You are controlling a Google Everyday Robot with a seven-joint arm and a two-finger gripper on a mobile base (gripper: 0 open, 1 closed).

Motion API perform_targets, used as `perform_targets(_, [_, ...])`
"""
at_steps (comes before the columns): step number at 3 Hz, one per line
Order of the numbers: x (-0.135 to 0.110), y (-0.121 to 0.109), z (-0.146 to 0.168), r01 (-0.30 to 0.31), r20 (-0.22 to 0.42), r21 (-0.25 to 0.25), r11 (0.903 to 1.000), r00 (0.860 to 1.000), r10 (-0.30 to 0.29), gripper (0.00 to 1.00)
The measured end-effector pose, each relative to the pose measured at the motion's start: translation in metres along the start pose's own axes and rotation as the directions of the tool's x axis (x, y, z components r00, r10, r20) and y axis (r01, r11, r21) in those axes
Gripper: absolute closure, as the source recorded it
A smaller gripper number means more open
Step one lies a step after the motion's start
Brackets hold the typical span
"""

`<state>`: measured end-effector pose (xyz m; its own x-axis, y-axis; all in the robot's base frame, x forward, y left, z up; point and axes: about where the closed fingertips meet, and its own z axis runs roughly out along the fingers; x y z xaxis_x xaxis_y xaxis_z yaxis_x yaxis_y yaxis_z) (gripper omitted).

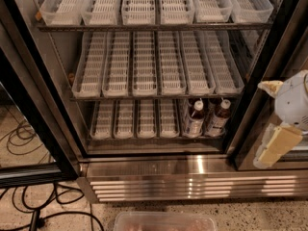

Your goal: Pick blue plastic bottle from bottom shelf of fridge

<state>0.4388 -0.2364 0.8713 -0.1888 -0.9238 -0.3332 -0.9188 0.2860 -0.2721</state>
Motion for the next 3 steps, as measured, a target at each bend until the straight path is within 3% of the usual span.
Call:
perform_targets(1, [0.012,0.007,0.033,0.006,0.064,0.024,0.9997,0.998,-0.007,0.0])
perform_targets(2, [0.017,0.018,0.053,0.05,0.092,0.024,0.9985,0.994,-0.052,0.0])
perform_targets(3, [0.017,0.019,0.053,0.05,0.092,0.024,0.9985,0.994,-0.052,0.0])
